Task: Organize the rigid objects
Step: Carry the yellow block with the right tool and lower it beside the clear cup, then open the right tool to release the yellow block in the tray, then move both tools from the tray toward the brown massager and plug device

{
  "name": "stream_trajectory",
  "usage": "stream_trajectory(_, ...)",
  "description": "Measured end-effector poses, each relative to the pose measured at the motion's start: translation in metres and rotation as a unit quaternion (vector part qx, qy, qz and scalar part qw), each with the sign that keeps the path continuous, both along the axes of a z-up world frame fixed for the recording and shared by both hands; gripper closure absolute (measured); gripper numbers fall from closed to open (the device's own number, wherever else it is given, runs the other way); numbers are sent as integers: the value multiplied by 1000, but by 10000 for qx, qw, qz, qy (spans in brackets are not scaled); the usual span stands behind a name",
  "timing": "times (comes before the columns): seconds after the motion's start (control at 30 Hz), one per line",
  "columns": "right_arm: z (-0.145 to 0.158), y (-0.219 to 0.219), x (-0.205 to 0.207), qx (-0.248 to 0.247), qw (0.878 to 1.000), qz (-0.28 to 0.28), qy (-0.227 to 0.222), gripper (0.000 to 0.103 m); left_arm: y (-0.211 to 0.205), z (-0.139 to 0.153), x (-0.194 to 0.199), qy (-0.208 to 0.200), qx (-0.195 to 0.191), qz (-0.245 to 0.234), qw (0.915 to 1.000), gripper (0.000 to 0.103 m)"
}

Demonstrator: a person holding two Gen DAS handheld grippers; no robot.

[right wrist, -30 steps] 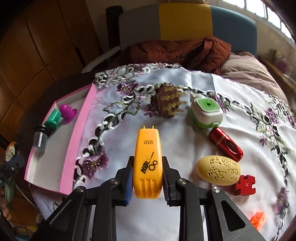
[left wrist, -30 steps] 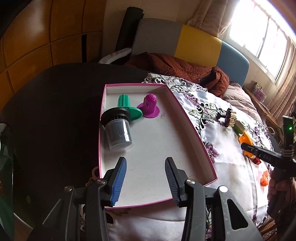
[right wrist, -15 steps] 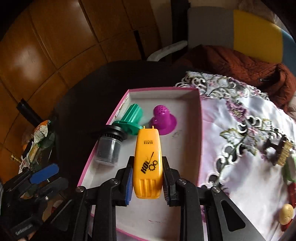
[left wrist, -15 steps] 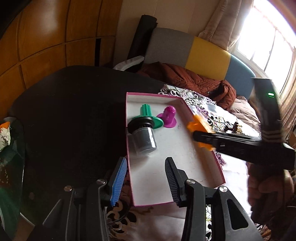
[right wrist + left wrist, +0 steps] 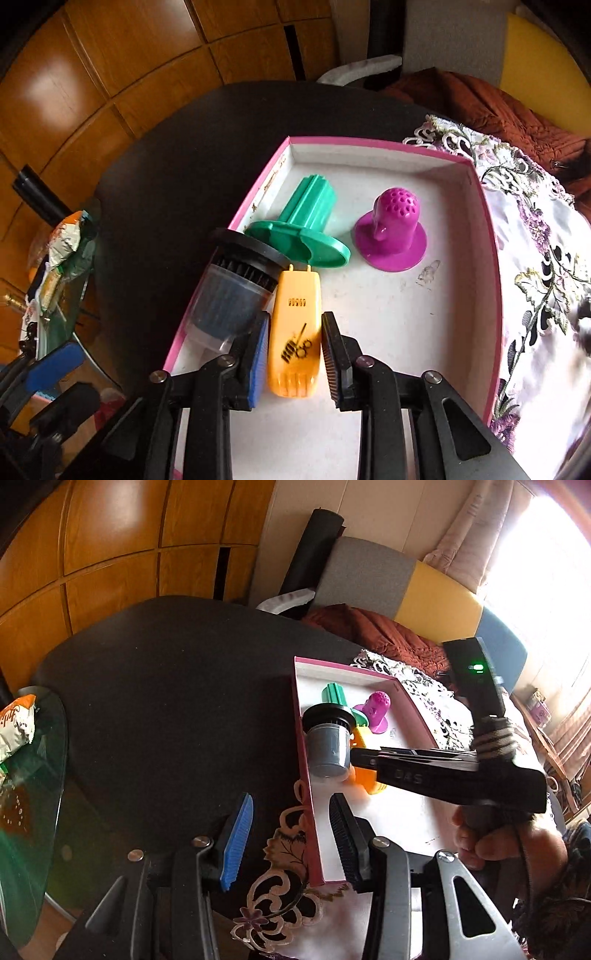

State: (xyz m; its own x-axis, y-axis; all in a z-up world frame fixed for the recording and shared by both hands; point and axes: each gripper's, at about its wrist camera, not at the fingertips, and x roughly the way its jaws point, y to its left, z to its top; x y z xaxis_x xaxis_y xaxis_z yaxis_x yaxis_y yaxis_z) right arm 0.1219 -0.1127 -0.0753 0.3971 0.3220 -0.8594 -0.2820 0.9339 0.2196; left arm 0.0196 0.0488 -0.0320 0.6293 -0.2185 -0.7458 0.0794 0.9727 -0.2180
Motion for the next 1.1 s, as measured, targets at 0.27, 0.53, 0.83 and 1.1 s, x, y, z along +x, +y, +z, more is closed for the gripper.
stream_trajectory(0.27, 29, -26, -25, 118, 9986, -165, -495, 54, -8, 3, -4, -44, 69, -90, 9999, 60)
stream_trajectory(0.53, 48, -63, -49, 216, 9959, -428, -765, 49, -26, 8, -9, -66, 226, -286, 9993, 60)
stream_trajectory(0.83, 62, -114, -82, 149, 9913, -847, -995, 42, -50, 13, -15, -131, 411, -581, 9974, 60)
stream_trajectory(1.1, 70, -187, -102, 109, 9809, -1603, -1099, 37, -78, 16, -15, -135, 555, -928, 9940, 60)
